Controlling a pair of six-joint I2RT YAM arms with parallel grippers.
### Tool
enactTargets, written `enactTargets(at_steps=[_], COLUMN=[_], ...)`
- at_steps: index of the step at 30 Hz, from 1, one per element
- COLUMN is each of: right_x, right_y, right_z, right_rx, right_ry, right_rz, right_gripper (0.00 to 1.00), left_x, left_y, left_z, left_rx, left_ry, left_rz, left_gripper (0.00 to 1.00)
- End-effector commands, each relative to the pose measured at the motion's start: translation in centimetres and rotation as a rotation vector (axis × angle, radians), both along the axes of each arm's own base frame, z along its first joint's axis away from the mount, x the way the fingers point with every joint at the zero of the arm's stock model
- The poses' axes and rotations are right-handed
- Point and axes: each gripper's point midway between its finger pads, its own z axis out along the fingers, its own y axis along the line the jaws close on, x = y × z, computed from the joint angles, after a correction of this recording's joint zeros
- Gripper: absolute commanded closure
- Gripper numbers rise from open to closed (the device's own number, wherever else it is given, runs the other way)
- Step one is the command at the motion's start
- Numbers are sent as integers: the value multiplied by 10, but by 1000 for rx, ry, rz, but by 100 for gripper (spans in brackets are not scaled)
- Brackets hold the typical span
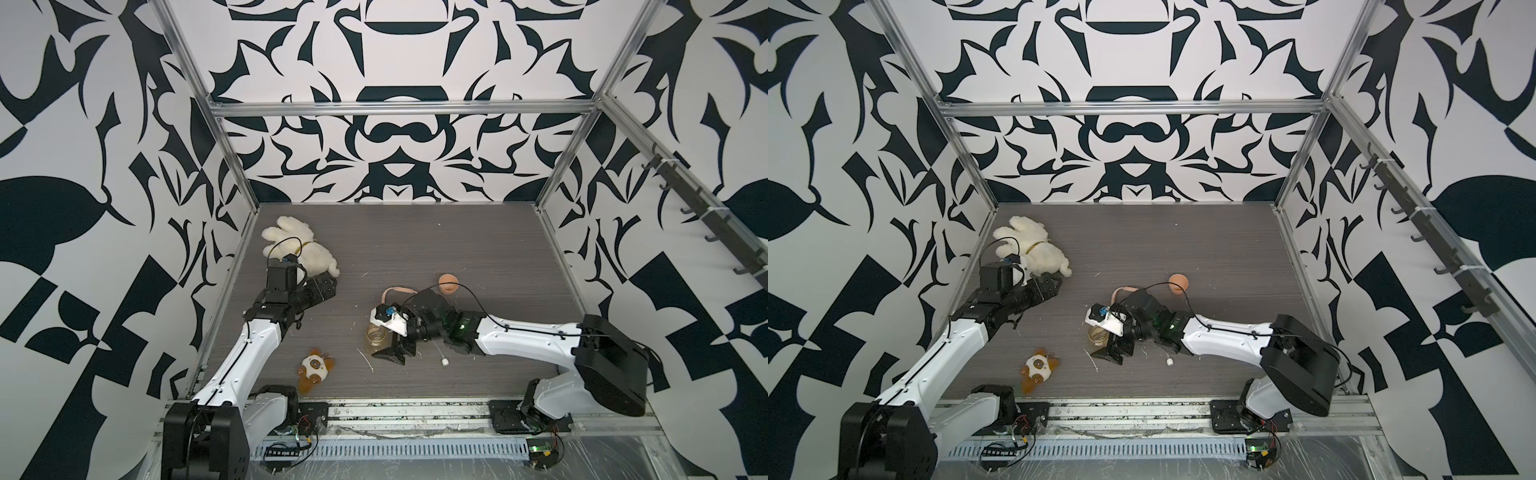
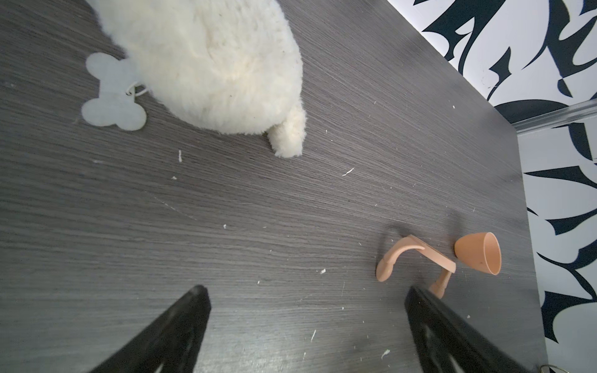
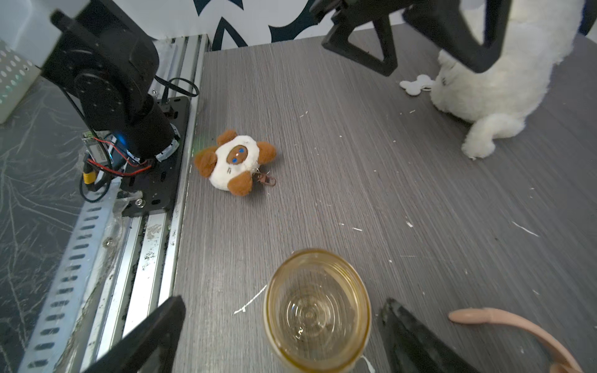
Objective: Assemble the baby bottles
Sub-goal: Pick up the baby bottle from the center of the board.
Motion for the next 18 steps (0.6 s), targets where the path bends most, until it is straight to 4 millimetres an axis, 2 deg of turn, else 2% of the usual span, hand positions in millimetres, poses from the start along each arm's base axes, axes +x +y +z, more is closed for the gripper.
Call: enactTargets(at_steps=[1,12,18], right_x=[5,24,22], right_y=[19,24,21], right_z=[19,-6,6], right_rx=[74,14,37], right_ry=[-48,-82,-103], right_rz=[36,-28,-22], right_gripper=[4,5,6], left_x=[-4,-6,-6], left_y=[0,-2,-2], left_z=[-1,-7,-15], left_rx=[-7,-31,-30], left_ry=[17,23,35], left_rz=[1,9,8], left_gripper=[1,1,1])
